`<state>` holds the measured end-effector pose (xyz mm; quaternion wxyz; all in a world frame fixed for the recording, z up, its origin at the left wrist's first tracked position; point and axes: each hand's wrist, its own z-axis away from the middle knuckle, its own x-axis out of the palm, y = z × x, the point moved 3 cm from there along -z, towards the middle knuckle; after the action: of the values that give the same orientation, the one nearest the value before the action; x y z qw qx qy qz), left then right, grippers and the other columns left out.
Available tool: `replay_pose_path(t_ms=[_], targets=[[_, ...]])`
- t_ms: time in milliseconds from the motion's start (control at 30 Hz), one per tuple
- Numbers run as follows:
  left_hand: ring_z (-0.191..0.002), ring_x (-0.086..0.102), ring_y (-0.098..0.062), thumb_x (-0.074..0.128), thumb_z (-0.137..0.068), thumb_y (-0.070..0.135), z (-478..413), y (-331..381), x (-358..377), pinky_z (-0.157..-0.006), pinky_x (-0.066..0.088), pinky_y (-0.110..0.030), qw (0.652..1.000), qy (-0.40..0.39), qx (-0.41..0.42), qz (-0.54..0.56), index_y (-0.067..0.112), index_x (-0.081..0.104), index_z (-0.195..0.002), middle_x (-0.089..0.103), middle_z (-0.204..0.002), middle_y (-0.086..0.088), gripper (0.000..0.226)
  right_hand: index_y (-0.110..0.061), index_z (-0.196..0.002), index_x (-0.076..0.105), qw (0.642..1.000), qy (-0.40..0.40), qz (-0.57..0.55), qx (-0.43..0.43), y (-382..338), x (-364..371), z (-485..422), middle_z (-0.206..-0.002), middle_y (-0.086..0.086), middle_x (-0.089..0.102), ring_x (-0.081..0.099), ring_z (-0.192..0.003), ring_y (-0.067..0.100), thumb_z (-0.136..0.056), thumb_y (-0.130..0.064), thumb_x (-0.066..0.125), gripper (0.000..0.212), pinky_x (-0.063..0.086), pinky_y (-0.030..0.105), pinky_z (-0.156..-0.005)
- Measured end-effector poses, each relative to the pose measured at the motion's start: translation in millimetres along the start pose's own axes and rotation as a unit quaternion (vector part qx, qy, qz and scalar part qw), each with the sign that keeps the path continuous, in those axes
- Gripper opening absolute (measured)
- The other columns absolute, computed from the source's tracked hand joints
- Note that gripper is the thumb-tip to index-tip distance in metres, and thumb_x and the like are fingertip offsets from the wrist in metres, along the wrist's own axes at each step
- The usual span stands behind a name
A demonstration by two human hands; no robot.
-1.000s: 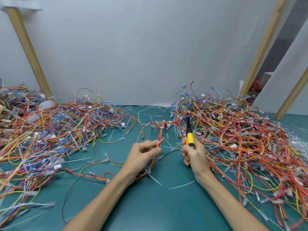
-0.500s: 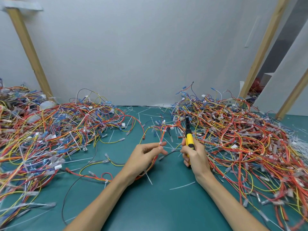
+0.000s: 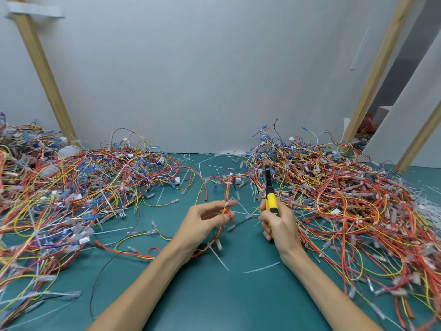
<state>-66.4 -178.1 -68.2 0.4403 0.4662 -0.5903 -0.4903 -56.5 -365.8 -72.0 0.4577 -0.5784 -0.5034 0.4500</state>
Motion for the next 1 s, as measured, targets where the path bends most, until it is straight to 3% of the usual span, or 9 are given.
replay_pose_path(t_ms=[200,433,767,1000], targets=[[-0.076,0.071,-0.017,0.065,-0.085,-0.006,1.4,-0.1,-0.3,-0.075,0.051,-0.018,1.000,0.012,0.000,0.015,0.006,0.071,-0.108,0.071,-0.089,-0.002,0.026,-0.019,-0.073,0.054,0.999,0.001,0.036,-0.019,-0.3,0.3,-0.5,-0.057,-0.002,0.039,0.031,-0.049,0.017,-0.065,-0.017,0.056,0.009,0.026,0.030,-0.045],[-0.077,0.070,-0.016,0.069,-0.084,-0.001,2.4,1.6,0.9,-0.072,0.050,-0.014,1.000,0.021,-0.006,0.000,0.002,0.072,-0.103,0.072,-0.084,0.013,0.020,-0.020,-0.073,0.055,0.998,-0.001,0.051,-0.026,0.2,0.3,-1.0,-0.055,-0.004,0.040,0.033,-0.049,0.016,-0.064,-0.019,0.056,0.009,0.027,0.029,-0.045],[-0.067,0.066,-0.011,0.073,-0.084,0.009,3.3,-1.7,1.5,-0.069,0.048,-0.012,0.999,0.043,-0.011,0.001,0.016,0.076,-0.104,0.067,-0.076,-0.001,0.021,-0.022,-0.076,0.056,0.992,0.004,0.110,-0.059,2.1,0.3,-2.3,-0.056,-0.006,0.043,0.038,-0.055,0.021,-0.061,-0.029,0.058,0.016,0.031,0.039,-0.059],[-0.074,0.068,-0.008,0.069,-0.086,0.002,3.1,-2.3,4.6,-0.075,0.052,-0.015,0.999,0.026,-0.021,0.004,0.011,0.072,-0.113,0.071,-0.092,-0.002,0.028,-0.020,-0.076,0.056,0.992,0.002,0.117,-0.057,1.0,0.6,-1.8,-0.056,-0.003,0.042,0.037,-0.054,0.022,-0.062,-0.030,0.058,0.018,0.032,0.040,-0.059]])
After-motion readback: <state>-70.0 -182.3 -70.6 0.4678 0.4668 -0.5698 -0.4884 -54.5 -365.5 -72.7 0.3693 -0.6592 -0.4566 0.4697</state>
